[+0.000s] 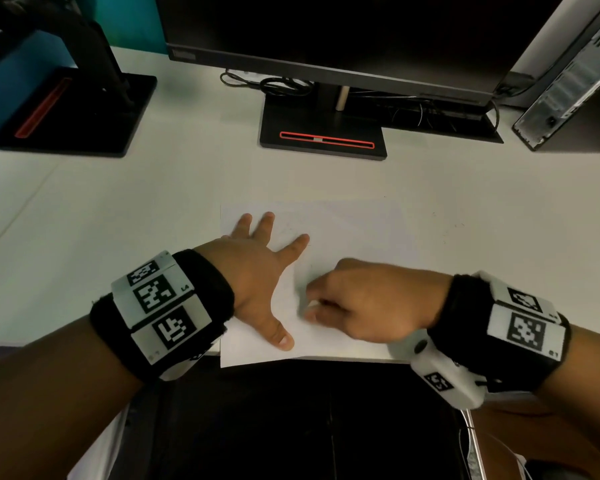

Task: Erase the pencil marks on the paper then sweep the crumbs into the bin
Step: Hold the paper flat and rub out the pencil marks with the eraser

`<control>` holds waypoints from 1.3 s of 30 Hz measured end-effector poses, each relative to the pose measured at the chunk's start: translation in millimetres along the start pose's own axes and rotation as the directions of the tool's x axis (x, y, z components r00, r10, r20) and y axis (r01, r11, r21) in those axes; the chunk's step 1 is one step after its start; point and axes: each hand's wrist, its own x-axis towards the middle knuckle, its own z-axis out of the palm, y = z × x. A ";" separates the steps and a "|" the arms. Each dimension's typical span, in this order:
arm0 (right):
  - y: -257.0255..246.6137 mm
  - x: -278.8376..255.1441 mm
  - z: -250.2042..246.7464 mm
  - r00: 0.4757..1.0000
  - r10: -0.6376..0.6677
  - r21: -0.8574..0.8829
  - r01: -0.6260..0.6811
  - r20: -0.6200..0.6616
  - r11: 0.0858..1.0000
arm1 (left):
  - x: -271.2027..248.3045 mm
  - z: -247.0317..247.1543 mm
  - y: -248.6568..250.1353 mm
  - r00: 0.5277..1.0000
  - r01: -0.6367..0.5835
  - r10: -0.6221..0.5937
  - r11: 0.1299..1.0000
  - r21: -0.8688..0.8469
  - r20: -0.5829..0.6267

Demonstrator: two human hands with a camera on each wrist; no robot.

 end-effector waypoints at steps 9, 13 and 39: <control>1.6 -0.9 -2.8 1.000 0.027 -0.028 -0.028 -0.015 0.999 | 0.6 -0.5 1.4 1.000 0.010 -0.010 1.000 -0.013 0.003; 11.5 -3.5 -12.4 0.996 0.085 -0.020 -0.085 -0.002 0.996 | -0.3 -1.0 1.3 1.000 0.011 -0.011 1.000 -0.011 0.001; -29.5 -16.3 32.6 0.970 0.182 0.960 -0.109 0.159 -0.257 | 5.0 -10.6 -8.0 0.997 0.021 -0.019 0.999 0.028 -0.073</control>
